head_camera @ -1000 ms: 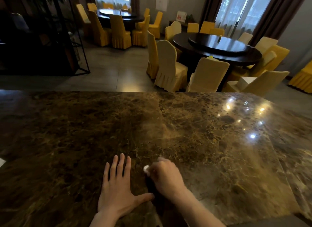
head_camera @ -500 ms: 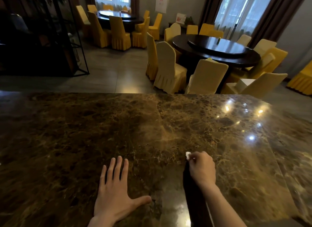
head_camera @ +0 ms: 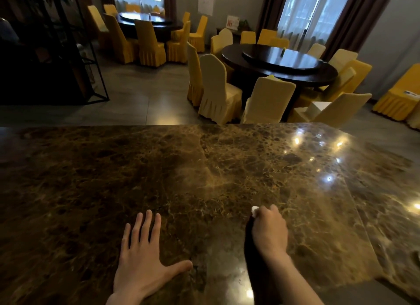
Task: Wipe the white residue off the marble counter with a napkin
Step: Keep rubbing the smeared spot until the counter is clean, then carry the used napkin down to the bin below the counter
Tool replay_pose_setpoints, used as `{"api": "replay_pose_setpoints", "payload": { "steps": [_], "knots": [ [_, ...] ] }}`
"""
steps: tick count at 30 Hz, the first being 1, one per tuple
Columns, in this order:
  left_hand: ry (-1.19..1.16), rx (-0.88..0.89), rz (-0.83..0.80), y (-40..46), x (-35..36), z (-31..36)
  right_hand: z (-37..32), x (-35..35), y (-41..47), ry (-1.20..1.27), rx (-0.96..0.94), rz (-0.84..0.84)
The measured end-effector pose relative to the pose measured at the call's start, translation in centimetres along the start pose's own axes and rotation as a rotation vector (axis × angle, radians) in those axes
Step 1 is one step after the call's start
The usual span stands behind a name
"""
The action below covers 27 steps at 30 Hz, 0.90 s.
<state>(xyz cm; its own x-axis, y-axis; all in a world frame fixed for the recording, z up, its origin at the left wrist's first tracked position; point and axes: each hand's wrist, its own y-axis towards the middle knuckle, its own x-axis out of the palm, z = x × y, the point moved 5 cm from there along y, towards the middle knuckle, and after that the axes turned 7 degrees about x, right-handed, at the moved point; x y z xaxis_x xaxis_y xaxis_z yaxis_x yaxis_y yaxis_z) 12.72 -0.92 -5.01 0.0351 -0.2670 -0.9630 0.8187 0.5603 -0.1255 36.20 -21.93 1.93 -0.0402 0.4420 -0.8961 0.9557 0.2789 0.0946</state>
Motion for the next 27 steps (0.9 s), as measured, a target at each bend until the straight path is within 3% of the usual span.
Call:
{"api": "replay_pose_setpoints", "payload": {
  "steps": [4,7,9,12,14,16,19,23,27],
  "knots": [
    [0.003,-0.005,0.015,0.1,0.2,-0.1,-5.8,3.9,-6.8,0.058,-0.28,-0.176],
    [-0.002,0.003,0.032,0.1,0.2,-0.2,-5.1,3.9,-9.2,0.123,-0.444,-0.32],
    [-0.002,0.004,0.032,0.0,0.2,-0.2,-2.5,2.5,-6.7,0.09,-0.373,-0.249],
    [-0.002,0.007,0.037,0.0,0.0,0.1,1.8,-0.4,-1.3,0.003,-0.063,-0.098],
    [0.011,0.003,0.032,0.0,0.1,0.0,1.3,-0.6,-0.4,-0.014,0.042,-0.019],
    [0.015,0.002,0.028,0.0,0.2,0.0,-1.9,0.8,-2.0,-0.007,0.009,-0.031],
    [0.024,0.009,0.035,0.1,0.1,-0.1,-7.3,3.8,-6.7,0.096,-0.228,-0.179],
    [0.025,0.018,0.057,-0.1,0.1,-0.1,-7.4,3.9,-8.7,0.111,-0.461,-0.313],
    [0.006,0.03,0.081,-0.3,0.0,0.0,-1.5,1.2,-1.9,-0.035,-0.157,-0.109]
  ]
}}
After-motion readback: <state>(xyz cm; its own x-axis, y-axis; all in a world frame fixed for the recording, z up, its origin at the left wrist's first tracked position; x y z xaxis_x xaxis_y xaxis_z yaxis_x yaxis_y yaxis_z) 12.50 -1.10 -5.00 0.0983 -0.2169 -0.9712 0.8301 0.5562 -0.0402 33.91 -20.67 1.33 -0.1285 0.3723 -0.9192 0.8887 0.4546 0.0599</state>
